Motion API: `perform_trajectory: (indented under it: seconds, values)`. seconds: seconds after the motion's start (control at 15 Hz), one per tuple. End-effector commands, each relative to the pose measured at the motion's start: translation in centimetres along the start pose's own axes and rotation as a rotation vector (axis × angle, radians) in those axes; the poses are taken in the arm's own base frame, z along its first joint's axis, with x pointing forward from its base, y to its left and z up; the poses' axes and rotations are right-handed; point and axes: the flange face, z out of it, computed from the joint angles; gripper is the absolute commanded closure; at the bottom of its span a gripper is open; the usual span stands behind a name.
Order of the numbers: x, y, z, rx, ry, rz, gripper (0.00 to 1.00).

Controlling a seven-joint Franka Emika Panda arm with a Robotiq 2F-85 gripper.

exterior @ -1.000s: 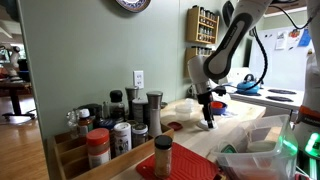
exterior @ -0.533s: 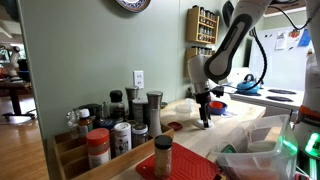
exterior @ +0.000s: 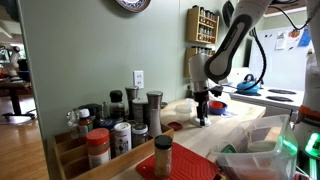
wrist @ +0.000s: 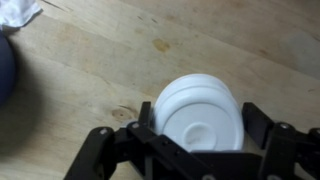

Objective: Put the lid on the lunch box

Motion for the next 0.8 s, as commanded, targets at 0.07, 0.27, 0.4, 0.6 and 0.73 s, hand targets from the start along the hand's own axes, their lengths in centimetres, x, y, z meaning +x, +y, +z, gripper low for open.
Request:
perform_trajectory:
  seconds: [0.07, 0.27, 0.4, 0.6, 0.73]
  values:
    - [-0.7, 1.0, 0.2, -0.018, 0.024, 0.024, 0.38]
    - [-1.2, 1.8, -0.8, -0.040, 0.024, 0.028, 0.37]
    - [-1.4, 2.3, -1.7, -0.055, 0.025, 0.026, 0.39]
    - [-1.8, 2.6, -3.1, -0.070, 0.035, 0.016, 0.42]
    - [-1.9, 2.6, -4.3, -0.081, 0.031, 0.008, 0.43]
